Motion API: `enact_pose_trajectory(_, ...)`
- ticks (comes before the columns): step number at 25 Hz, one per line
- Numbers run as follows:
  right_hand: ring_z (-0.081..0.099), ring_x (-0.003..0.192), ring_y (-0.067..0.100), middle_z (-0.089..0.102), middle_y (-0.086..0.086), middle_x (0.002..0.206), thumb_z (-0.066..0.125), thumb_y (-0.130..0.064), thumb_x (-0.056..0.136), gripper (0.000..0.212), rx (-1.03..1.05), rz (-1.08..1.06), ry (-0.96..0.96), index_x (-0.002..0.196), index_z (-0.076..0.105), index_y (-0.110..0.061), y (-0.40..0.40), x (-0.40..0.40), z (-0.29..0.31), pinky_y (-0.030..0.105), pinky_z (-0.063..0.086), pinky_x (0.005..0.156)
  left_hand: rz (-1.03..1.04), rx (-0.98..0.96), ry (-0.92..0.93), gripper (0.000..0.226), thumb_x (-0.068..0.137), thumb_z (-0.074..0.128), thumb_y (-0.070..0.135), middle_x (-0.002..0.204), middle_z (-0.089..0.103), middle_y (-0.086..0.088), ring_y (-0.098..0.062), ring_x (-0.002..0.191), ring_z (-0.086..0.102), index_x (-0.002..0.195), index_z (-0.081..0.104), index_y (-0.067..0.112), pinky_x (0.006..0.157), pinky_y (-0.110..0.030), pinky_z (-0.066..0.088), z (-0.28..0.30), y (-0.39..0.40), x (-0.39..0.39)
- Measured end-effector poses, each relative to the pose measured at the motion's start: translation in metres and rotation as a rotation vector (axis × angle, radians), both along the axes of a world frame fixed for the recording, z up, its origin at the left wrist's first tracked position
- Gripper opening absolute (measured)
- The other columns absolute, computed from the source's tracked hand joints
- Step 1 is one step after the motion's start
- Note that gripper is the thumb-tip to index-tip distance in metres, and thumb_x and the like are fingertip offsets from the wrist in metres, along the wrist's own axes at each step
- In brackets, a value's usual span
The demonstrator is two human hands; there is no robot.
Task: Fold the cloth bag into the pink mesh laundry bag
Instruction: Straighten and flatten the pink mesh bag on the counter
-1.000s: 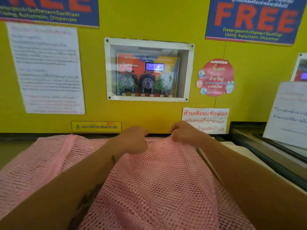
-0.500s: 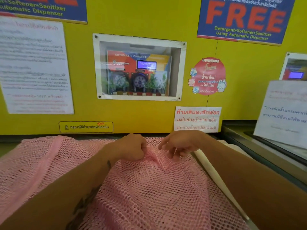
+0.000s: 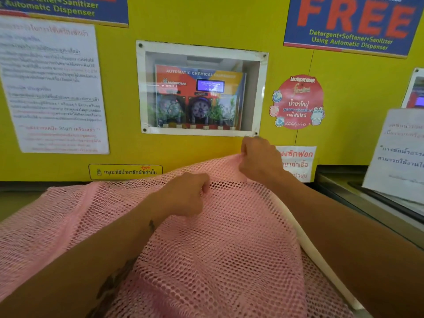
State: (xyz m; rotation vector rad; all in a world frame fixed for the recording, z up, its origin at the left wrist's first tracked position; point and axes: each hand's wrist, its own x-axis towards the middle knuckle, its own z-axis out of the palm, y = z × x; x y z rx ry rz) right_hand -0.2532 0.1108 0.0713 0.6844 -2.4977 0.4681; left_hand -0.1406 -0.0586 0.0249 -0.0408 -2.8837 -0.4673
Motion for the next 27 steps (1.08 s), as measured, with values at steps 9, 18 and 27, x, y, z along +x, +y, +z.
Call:
enact_pose_trajectory(9, 0.052, 0.066, 0.013, 0.056, 0.001, 0.081, 0.054, -0.023, 0.088, 0.018, 0.653, 0.003, -0.463, 0.072, 0.049, -0.015, 0.015, -0.009, -0.024, 0.027, 0.043, 0.060, 0.137, -0.275, -0.251, 0.073, 0.087, 0.051, 0.054, 0.157, 0.021, -0.008, -0.031, 0.143, 0.021, 0.150, 0.021, 0.031, 0.114, -0.051, 0.025, -0.015, -0.009, -0.008)
enact_pose_trajectory(18, 0.066, 0.100, 0.027, 0.065, 0.017, 0.120, 0.050, -0.026, 0.098, 0.040, 0.860, 0.171, -0.518, 0.127, 0.056, 0.001, 0.041, 0.042, 0.000, 0.039, 0.058, 0.087, 0.112, -0.230, -0.387, 0.068, 0.091, 0.047, 0.054, 0.160, 0.023, -0.004, -0.025, 0.145, 0.024, 0.149, 0.029, 0.023, 0.116, -0.039, 0.022, -0.012, -0.002, 0.000)
enact_pose_trajectory(27, 0.058, 0.090, 0.005, 0.058, -0.012, 0.103, 0.069, -0.016, 0.083, 0.044, 0.724, 0.407, -0.709, 0.115, 0.057, -0.044, 0.117, 0.154, -0.010, 0.026, 0.051, 0.074, -0.329, -0.131, -0.107, 0.020, 0.085, 0.061, 0.046, 0.069, 0.063, 0.015, -0.001, 0.064, 0.055, 0.073, 0.063, 0.030, 0.061, -0.025, 0.039, 0.023, 0.077, 0.101)
